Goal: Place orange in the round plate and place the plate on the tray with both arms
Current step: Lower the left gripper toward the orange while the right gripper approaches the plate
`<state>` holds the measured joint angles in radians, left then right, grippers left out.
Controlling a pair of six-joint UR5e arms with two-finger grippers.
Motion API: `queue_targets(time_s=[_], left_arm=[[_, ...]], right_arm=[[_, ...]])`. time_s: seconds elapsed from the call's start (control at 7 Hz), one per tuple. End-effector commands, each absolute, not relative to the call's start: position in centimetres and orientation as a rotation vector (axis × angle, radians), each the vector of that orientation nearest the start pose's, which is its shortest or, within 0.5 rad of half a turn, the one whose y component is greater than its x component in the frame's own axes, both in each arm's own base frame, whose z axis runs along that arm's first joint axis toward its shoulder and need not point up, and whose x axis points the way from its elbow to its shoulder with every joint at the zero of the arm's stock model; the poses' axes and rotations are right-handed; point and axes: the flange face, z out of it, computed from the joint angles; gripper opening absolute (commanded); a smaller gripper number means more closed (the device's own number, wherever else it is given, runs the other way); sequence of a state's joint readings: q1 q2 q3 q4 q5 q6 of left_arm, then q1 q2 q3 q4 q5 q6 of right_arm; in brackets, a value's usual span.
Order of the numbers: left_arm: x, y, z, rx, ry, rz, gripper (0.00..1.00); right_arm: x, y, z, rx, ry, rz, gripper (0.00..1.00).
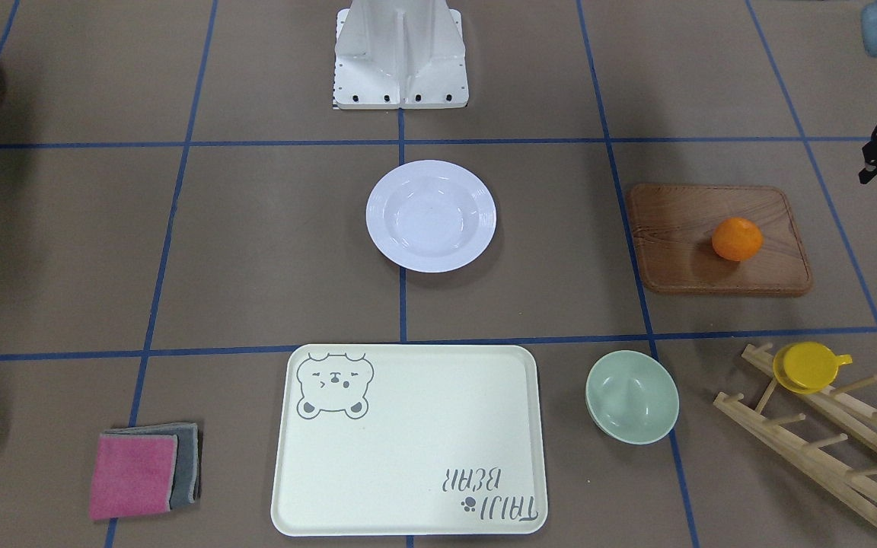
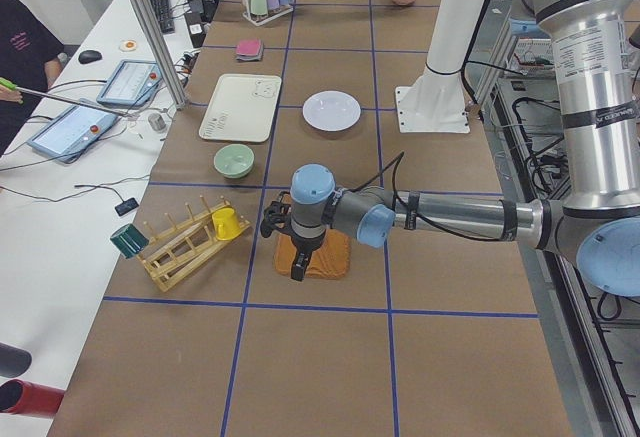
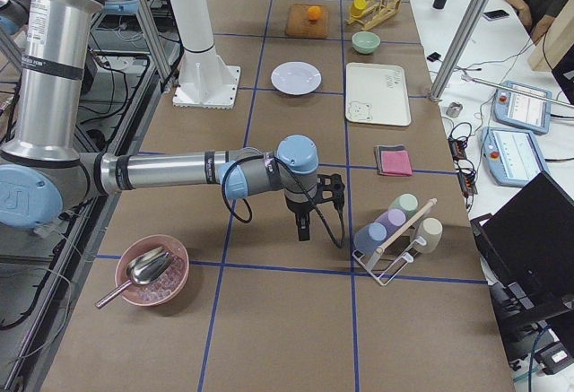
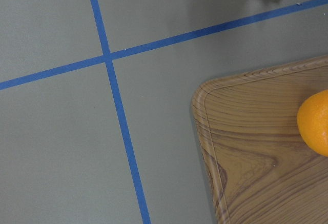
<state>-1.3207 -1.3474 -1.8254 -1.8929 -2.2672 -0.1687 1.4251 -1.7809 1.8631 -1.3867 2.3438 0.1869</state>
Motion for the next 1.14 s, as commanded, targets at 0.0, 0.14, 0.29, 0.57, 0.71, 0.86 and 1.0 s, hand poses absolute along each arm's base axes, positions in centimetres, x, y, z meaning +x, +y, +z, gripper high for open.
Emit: queue_targets(time_s=[0.0, 0.14, 0.29, 0.57, 0.71, 0.86, 1.0], left_arm=[[3.6, -42.2, 60.0, 0.192, 0.746, 0.202, 0.99], [3.8, -42.3, 59.8, 0.176, 0.752, 0.161, 0.99], [4.3, -42.8, 58.7, 0.166, 0.764, 0.107, 0.99], [6.1, -44.2, 56.8, 0.15, 0.79, 0.055, 0.99], [8.3, -45.2, 55.3, 0.13, 0.808, 0.029, 0.99], [10.8, -45.8, 53.9, 0.111, 0.826, 0.018, 0.99], [12.8, -46.5, 52.6, 0.1, 0.837, 0.006, 0.99]], right_arm=[[0.2, -42.4, 58.2, 0.15, -0.801, -0.077, 1.0], [-0.5, -42.7, 56.9, 0.226, -0.832, -0.121, 1.0], [-1.9, -42.8, 56.1, 0.25, -0.889, -0.135, 1.0], [-9.2, -44.6, 51.3, 0.074, -1.066, 0.009, 1.0], [-13.9, -44.4, 48.1, 0.09, -1.142, -0.031, 1.0], [-16.6, -43.6, 46.2, 0.107, -1.22, -0.036, 1.0], [-19.5, -43.9, 43.9, 0.083, -1.285, -0.025, 1.0]])
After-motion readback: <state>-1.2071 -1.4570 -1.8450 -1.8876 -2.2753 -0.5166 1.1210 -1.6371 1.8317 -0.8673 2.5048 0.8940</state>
